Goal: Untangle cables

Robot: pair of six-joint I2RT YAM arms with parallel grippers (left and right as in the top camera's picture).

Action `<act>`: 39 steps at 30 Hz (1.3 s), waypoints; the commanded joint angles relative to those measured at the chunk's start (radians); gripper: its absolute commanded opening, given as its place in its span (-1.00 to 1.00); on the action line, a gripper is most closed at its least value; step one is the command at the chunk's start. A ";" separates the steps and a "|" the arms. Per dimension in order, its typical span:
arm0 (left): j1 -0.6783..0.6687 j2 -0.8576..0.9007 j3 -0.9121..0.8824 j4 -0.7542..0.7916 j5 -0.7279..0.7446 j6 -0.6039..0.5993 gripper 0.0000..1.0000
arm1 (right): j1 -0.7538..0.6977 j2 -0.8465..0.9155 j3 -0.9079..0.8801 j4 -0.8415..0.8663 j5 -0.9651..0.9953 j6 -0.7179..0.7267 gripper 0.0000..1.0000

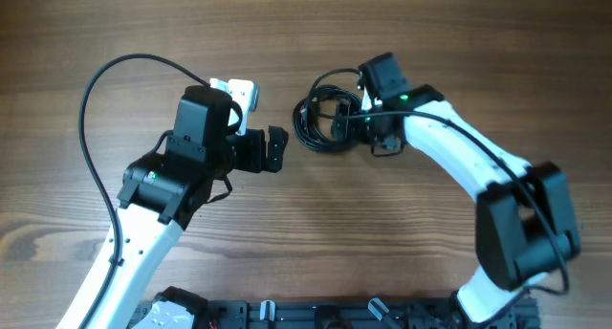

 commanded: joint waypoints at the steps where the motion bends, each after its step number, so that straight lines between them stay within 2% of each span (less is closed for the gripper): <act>1: -0.003 0.006 0.018 0.000 0.012 -0.002 1.00 | 0.002 0.069 0.003 -0.007 -0.015 0.063 0.50; 8: -0.003 0.006 0.018 0.000 0.012 -0.002 1.00 | 0.002 0.080 0.003 -0.035 0.102 0.111 0.40; 11: -0.003 0.006 0.018 0.000 0.012 -0.002 1.00 | 0.002 0.103 0.003 -0.043 0.105 0.116 0.34; 17: -0.003 0.006 0.018 0.000 0.012 -0.002 1.00 | 0.002 0.182 0.003 -0.036 0.105 0.121 0.33; 23: -0.003 0.006 0.018 0.000 0.012 -0.002 0.99 | 0.002 0.190 0.003 -0.036 0.095 0.142 0.32; 27: -0.003 0.006 0.018 0.000 0.012 -0.002 1.00 | 0.002 0.190 0.007 -0.036 0.039 0.142 0.02; 29: -0.003 0.006 0.018 0.000 0.012 -0.002 1.00 | 0.002 0.190 0.011 -0.030 0.040 0.142 0.01; 39: -0.003 0.006 0.018 0.001 0.012 -0.002 1.00 | 0.002 0.144 0.018 0.001 0.016 0.146 0.21</act>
